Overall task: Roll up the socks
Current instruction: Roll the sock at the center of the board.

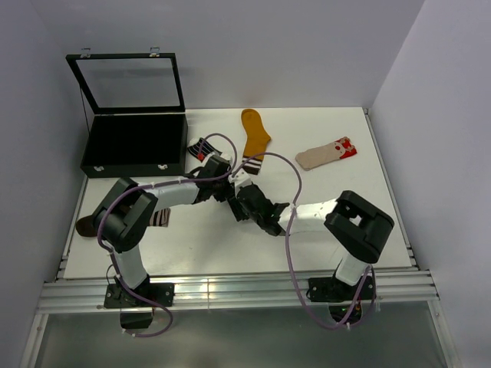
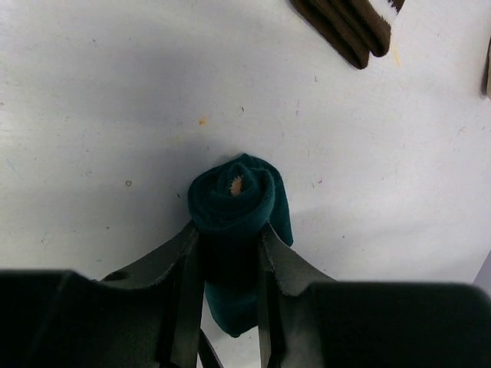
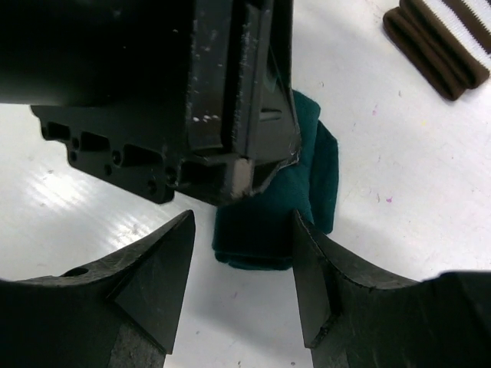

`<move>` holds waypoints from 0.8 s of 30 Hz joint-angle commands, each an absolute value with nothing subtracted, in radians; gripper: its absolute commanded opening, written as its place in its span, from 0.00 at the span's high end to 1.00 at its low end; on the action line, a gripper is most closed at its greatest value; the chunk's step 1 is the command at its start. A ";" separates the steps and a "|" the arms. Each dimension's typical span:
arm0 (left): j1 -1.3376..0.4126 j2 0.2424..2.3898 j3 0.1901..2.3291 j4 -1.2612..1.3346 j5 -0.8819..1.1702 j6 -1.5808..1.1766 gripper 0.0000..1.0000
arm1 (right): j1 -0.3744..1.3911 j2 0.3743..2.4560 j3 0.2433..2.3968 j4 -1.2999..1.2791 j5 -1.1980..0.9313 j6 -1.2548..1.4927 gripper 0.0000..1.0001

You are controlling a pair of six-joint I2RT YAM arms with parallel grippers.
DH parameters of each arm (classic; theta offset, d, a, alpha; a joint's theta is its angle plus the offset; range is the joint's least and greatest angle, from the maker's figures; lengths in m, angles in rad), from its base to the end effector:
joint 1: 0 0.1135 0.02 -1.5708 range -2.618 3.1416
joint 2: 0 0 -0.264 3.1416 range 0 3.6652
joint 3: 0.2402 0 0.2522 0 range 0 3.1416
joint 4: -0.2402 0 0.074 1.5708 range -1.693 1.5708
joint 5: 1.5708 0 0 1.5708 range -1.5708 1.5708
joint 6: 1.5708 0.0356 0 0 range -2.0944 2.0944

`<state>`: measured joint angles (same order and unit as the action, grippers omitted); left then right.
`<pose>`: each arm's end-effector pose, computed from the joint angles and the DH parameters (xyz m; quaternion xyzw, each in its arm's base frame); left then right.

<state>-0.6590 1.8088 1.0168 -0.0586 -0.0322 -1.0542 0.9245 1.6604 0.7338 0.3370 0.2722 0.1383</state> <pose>0.2927 -0.2252 0.1555 -0.1893 0.9164 -0.2564 0.2422 0.2056 0.2567 0.1564 -0.2757 0.8317 0.1334 0.4631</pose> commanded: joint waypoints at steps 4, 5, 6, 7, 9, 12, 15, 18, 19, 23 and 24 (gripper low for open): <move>-0.663 1.839 1.026 -0.127 -0.064 -1.015 0.76 | 0.953 1.752 0.787 0.339 0.391 0.100 0.43; -0.663 1.839 1.026 -0.127 -0.064 -1.015 0.76 | 0.953 1.762 0.791 0.333 0.411 0.104 0.43; -0.661 1.841 1.026 -0.126 -0.063 -1.014 0.76 | 0.953 1.785 0.796 0.327 0.422 0.109 0.44; -0.663 1.842 1.028 -0.124 -0.060 -1.014 0.76 | 0.953 1.793 0.798 0.318 0.426 0.115 0.47; -0.663 1.842 1.028 -0.123 -0.057 -1.012 0.76 | 0.951 1.808 0.795 0.313 0.425 0.123 0.53; -0.661 1.839 1.026 -0.118 -0.057 -1.014 0.73 | 0.945 1.807 0.781 0.302 0.382 0.152 0.77; -0.663 1.821 1.019 -0.107 -0.061 -1.017 0.61 | 0.910 1.778 0.752 0.304 0.280 0.196 1.00; -0.661 1.802 1.006 -0.092 -0.067 -1.023 0.43 | 0.842 1.741 0.720 0.319 0.166 0.253 1.00; -0.663 1.787 0.999 -0.089 -0.072 -1.025 0.40 | 0.822 1.735 0.712 0.333 0.088 0.279 1.00; -0.661 1.741 0.968 -0.068 -0.092 -1.042 0.26 | 0.729 1.730 0.683 0.377 -0.136 0.348 1.00; -0.661 1.721 0.960 -0.058 -0.104 -1.046 0.26 | 0.697 1.735 0.683 0.394 -0.174 0.360 1.00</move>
